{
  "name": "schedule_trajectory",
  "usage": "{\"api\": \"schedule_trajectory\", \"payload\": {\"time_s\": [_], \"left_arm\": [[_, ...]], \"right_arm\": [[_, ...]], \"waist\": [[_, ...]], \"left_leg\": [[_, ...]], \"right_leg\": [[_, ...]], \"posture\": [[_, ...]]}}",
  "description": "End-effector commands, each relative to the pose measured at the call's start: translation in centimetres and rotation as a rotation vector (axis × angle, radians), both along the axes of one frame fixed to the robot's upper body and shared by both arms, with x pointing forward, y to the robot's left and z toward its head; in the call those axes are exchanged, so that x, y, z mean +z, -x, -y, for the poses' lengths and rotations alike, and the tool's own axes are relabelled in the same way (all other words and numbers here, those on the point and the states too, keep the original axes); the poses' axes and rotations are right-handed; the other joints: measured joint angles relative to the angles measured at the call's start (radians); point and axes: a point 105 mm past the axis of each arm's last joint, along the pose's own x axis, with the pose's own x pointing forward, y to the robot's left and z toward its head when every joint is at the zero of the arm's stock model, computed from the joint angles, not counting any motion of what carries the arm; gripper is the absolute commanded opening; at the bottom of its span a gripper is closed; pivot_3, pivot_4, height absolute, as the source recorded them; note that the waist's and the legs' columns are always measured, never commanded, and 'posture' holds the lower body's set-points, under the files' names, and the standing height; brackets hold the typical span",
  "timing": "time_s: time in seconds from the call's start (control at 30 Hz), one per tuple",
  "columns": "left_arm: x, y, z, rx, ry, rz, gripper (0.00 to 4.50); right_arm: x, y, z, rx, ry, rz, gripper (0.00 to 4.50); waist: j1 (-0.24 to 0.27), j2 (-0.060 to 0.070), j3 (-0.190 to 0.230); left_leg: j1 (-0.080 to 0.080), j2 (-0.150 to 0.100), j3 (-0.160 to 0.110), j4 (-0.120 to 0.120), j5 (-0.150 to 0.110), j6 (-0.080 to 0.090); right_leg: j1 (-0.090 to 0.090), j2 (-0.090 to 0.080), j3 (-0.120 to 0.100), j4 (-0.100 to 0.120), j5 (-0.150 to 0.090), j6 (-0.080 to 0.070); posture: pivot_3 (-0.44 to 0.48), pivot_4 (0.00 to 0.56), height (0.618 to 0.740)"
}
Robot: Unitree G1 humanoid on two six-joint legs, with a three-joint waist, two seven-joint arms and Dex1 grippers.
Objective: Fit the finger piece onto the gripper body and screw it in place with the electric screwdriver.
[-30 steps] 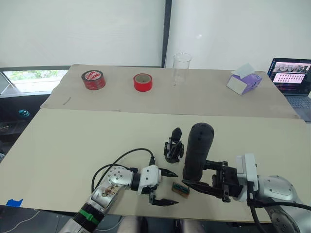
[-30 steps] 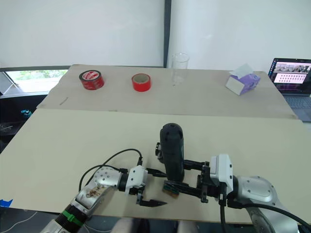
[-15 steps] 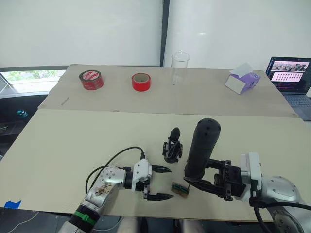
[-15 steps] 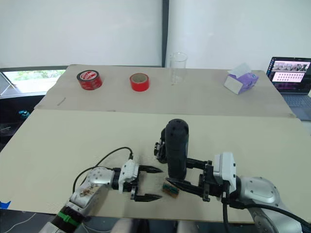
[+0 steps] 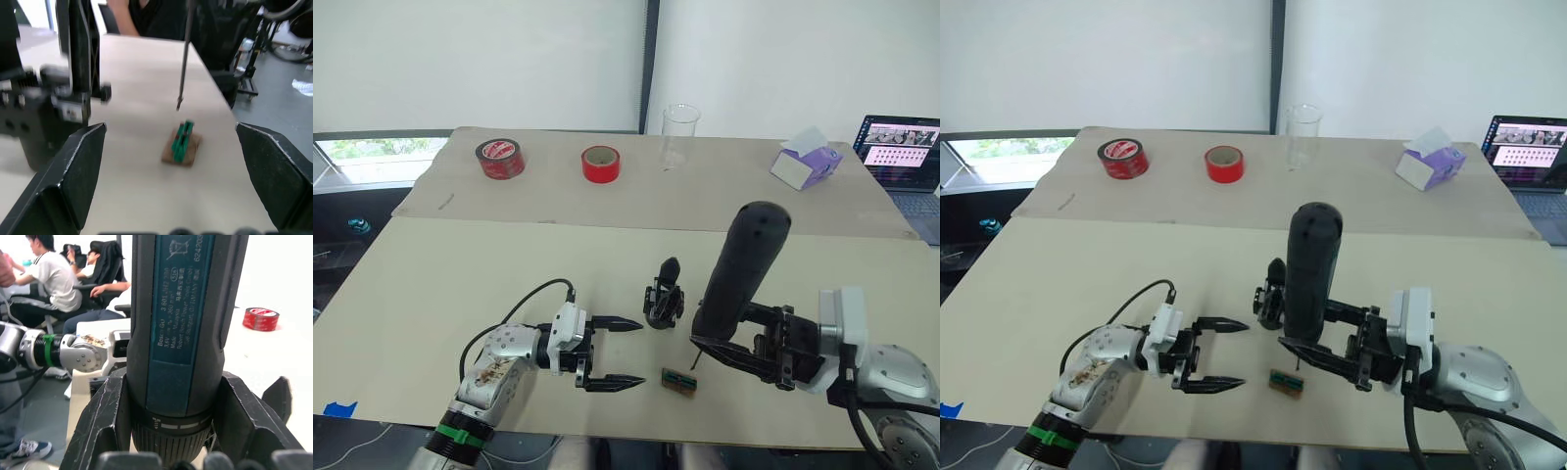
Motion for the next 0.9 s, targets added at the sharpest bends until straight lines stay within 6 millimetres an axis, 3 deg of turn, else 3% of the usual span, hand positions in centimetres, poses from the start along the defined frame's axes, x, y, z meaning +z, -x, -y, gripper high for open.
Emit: {"api": "schedule_trajectory", "payload": {"time_s": [0.03,0.33,0.6,0.9], "left_arm": [[2.3,0.2,0.0,-0.027,0.041,0.035,4.5],[5.5,-1.6,-1.3,0.033,0.073,0.036,4.5],[7.6,-3.8,-1.1,0.102,0.143,0.047,4.5],[7.6,-5.9,-2.0,0.176,0.085,0.096,4.5]], "right_arm": [[2.3,0.6,0.0,0.008,-0.029,0.081,1.91],[4.6,-1.3,2.0,-0.094,-0.069,0.138,1.91],[5.9,-2.9,2.5,-0.112,-0.108,0.183,1.91],[7.2,-4.1,2.1,-0.098,-0.154,0.207,1.91]], "waist": [[0.0,0.0,0.0],[0.0,0.0,0.0],[0.0,-0.001,0.001],[-0.012,-0.001,0.001]], "left_leg": [[0.0,0.0,0.0,0.0,0.0,0.0],[0.0,0.0,0.0,0.001,0.0,0.0],[-0.001,-0.001,0.0,0.002,0.0,0.0],[-0.001,-0.001,0.0,0.002,0.001,-0.001]], "right_leg": [[0.0,0.0,0.0,0.0,0.0,0.0],[0.001,0.002,0.001,0.0,0.0,0.0],[0.001,0.004,0.0,0.001,0.002,0.0],[0.001,0.005,0.0,0.001,0.005,0.0]], "posture": [[0.0,0.15,0.74],[0.0,0.15,0.74],[0.0,0.15,0.74],[0.0,0.15,0.74]]}}
